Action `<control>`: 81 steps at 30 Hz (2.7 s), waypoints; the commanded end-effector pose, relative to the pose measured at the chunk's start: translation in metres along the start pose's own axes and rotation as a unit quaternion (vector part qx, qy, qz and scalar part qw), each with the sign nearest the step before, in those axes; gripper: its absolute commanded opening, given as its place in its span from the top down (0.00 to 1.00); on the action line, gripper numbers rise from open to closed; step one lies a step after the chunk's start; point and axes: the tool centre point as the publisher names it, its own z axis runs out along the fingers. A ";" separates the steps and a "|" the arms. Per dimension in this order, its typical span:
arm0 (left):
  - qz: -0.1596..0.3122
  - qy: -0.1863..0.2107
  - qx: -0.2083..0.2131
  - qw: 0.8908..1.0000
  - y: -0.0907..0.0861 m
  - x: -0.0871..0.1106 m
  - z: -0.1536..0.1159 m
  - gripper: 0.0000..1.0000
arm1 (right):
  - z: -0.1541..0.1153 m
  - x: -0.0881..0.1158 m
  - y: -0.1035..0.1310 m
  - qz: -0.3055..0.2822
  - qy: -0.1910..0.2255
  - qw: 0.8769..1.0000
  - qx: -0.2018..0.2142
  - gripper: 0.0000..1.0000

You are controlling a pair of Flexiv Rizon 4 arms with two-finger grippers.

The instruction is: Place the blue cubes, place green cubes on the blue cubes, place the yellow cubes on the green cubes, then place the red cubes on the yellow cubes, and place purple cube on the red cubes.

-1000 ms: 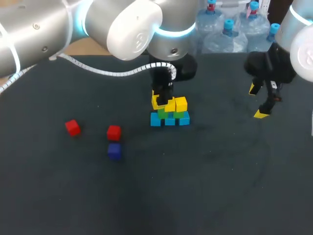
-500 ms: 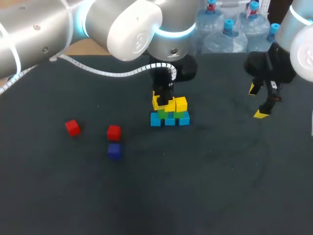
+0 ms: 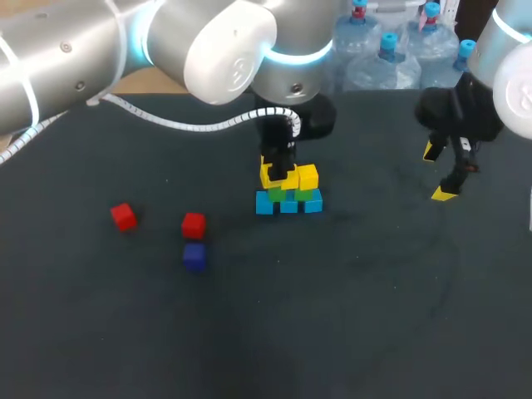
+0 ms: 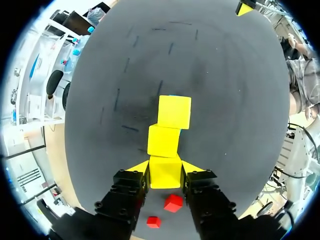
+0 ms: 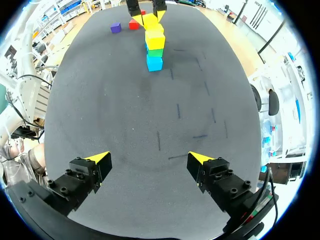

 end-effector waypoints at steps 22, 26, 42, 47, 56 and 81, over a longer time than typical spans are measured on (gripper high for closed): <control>0.003 0.002 0.010 1.000 0.003 -0.001 0.006 1.00 | 0.001 0.000 -0.001 0.000 -0.001 1.000 -0.001 0.00; 0.003 0.002 0.011 1.000 0.003 -0.001 0.006 1.00 | 0.001 0.000 -0.001 0.000 -0.001 1.000 -0.001 0.00; 0.006 0.002 0.012 1.000 0.002 -0.003 0.007 1.00 | 0.001 0.000 -0.001 0.000 -0.001 1.000 -0.001 0.00; 0.007 0.002 0.014 1.000 0.002 -0.004 0.008 1.00 | 0.001 0.000 -0.001 0.000 -0.001 1.000 -0.001 0.00; 0.005 0.005 0.015 1.000 0.002 -0.003 0.008 1.00 | 0.001 0.000 -0.001 0.000 -0.001 1.000 -0.001 0.00; 0.013 0.012 0.014 1.000 0.004 -0.003 0.007 0.88 | 0.001 0.000 -0.001 0.000 -0.001 1.000 -0.001 0.00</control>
